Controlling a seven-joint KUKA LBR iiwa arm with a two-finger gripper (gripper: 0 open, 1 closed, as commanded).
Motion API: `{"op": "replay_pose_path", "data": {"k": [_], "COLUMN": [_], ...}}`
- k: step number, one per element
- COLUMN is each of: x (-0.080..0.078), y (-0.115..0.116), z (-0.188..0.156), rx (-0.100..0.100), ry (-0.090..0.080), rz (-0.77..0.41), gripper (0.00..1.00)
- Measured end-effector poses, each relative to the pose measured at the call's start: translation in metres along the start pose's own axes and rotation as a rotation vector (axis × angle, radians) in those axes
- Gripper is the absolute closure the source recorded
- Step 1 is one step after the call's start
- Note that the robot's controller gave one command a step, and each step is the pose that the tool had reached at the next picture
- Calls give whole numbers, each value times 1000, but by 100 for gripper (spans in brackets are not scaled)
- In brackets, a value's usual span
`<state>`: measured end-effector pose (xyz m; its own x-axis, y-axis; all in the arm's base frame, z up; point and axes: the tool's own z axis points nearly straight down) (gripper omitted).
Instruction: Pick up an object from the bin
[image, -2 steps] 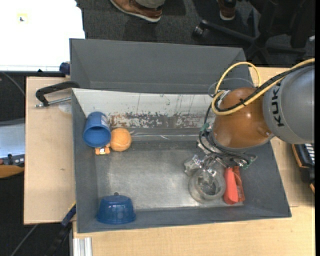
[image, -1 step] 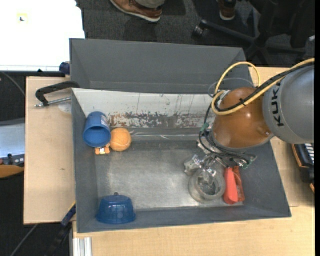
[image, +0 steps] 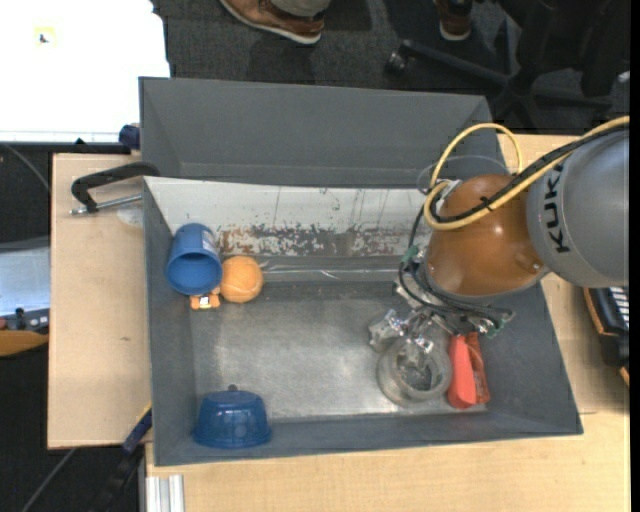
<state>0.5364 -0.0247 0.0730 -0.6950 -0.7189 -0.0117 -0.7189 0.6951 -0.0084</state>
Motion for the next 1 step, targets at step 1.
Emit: {"op": "replay_pose_path", "data": {"k": [1], "x": [0], "y": [0], "z": [-11], "rx": [0], "ry": [0], "rz": [1], "gripper": [100]}}
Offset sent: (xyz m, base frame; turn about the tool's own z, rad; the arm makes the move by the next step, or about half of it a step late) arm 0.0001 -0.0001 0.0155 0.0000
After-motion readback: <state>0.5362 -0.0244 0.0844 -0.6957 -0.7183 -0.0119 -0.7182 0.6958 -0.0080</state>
